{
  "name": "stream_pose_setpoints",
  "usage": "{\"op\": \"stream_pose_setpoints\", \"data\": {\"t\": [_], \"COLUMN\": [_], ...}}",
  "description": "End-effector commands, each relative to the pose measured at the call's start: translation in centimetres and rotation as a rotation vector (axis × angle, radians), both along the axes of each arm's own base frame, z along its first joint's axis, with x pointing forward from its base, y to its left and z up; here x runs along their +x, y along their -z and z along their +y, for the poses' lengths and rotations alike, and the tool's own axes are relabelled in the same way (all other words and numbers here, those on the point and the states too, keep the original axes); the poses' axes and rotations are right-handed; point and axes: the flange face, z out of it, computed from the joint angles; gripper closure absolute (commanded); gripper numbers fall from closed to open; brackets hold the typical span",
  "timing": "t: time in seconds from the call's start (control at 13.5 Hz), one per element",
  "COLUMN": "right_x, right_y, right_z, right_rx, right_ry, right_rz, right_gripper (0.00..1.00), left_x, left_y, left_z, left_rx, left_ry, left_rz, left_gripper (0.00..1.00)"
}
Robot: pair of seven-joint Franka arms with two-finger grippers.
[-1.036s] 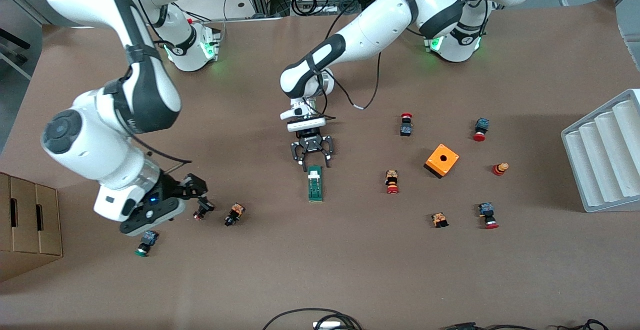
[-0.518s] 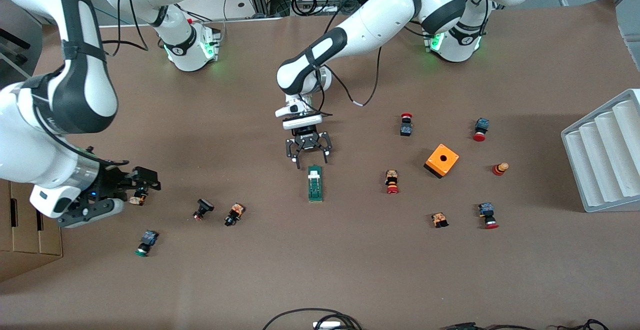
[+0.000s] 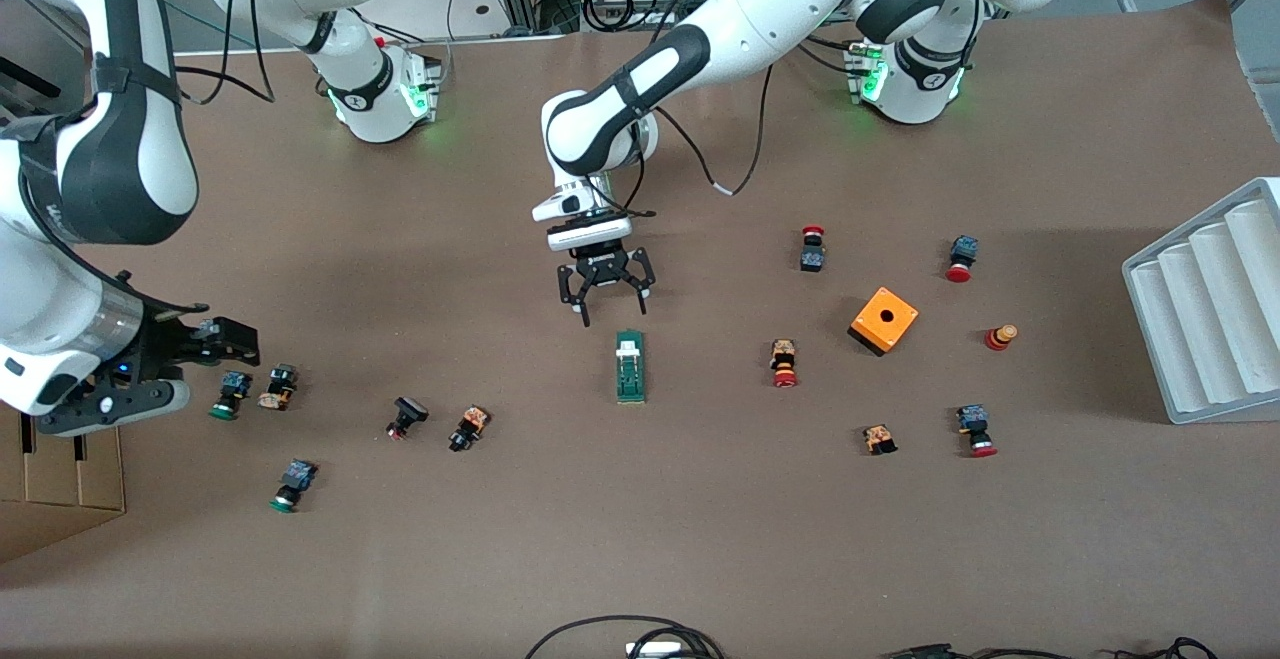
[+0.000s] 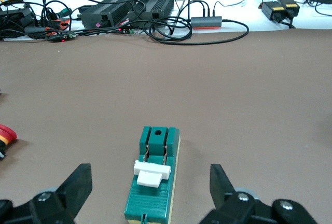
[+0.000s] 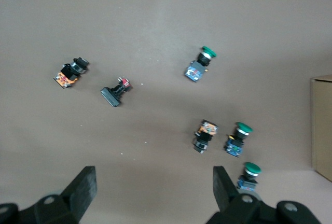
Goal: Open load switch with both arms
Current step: 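Open the left gripper and lift it away from the switch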
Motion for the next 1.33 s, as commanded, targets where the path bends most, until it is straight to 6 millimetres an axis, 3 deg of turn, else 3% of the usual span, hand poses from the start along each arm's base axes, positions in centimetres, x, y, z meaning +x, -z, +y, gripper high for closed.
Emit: {"op": "stream_pose_setpoints", "data": {"t": [0.0, 0.3, 0.44, 0.59, 0.81, 1.26], "right_x": [-1.9, -2.2, -2.4, -2.4, -2.6, -2.5], "right_y": [-3.3, -4.1, -4.5, -4.6, -5.0, -5.1], "right_z": [0.2, -0.4, -1.4, -1.0, -0.9, -1.4], "right_rx": [-0.028, -0.024, -0.011, -0.006, -0.006, -0.003], "right_ry": [-0.009, -0.001, 0.008, -0.001, -0.003, -0.009], "right_rz": [-0.020, -0.033, -0.039, -0.039, -0.041, -0.017], "right_gripper": [0.00, 0.00, 0.00, 0.00, 0.00, 0.00], "left_x": [1.8, 3.8, 5.6, 7.2, 10.2, 16.7], "left_y": [-3.6, -8.8, -11.6, -14.6, -18.8, -26.2], "left_z": [0.6, 1.2, 2.4, 3.4, 5.5, 11.8], "left_rx": [0.029, 0.030, 0.052, 0.068, 0.073, 0.061], "left_ry": [-0.003, 0.025, 0.040, 0.069, 0.105, 0.220], "left_rz": [0.057, 0.160, 0.215, 0.284, 0.370, 0.568], "left_gripper": [0.00, 0.00, 0.00, 0.00, 0.00, 0.00]}}
